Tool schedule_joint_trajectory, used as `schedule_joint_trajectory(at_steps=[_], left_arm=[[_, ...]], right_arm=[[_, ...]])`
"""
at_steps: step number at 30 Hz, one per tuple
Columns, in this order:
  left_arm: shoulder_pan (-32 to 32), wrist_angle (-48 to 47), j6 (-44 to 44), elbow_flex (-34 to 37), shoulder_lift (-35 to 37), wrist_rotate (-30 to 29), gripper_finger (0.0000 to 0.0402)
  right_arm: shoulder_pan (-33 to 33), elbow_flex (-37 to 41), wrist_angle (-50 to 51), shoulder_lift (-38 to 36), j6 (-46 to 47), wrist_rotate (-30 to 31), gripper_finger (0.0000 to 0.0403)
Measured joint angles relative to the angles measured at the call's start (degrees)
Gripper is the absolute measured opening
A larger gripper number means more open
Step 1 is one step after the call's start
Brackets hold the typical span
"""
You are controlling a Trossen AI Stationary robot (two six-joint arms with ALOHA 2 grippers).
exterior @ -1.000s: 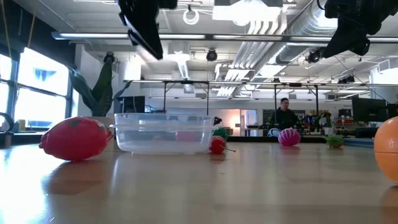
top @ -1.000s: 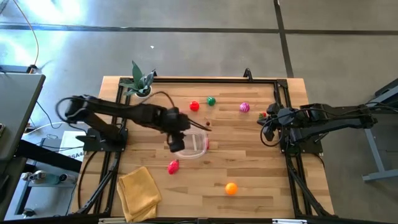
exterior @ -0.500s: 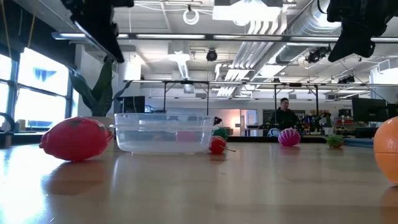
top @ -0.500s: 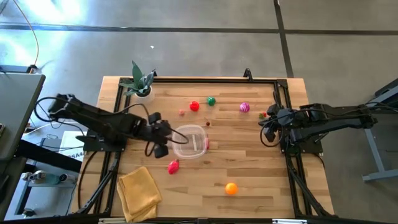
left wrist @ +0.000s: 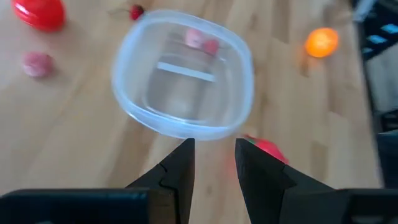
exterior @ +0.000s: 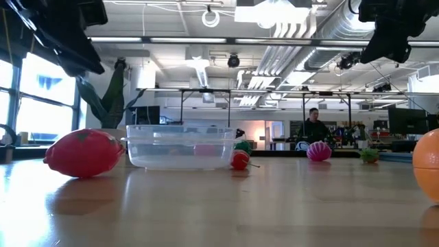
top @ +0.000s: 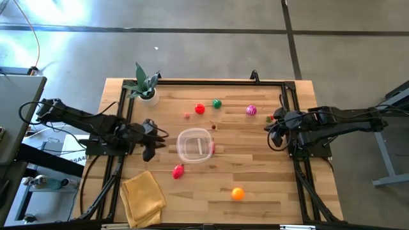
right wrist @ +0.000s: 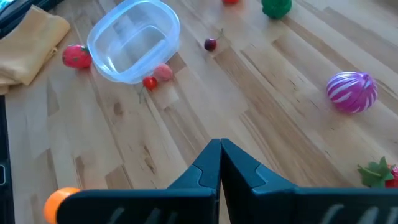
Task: Pick and placing Produce into tupperware
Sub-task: Put the red dragon fruit into the transparent container
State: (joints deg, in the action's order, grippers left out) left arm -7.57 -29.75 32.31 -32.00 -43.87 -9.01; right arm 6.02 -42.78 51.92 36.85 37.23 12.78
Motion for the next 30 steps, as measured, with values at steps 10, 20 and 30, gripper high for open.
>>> schedule_joint_trajectory(at_steps=[10,20,30], left_arm=[[-7.0,11.1,7.0,0.3,-3.4,5.1,0.0106],[-11.7,-7.4,18.9,-10.5,-13.1,-3.8,0.0106],[-11.6,-29.5,34.3,-23.8,-30.4,-4.6,0.0106]], right_arm=[[0.0,0.0,0.1,0.3,-0.2,-0.2,0.0],[0.0,0.0,0.6,0.3,-5.1,-0.1,0.0],[0.0,0.0,0.6,0.3,-6.2,0.5,0.0]])
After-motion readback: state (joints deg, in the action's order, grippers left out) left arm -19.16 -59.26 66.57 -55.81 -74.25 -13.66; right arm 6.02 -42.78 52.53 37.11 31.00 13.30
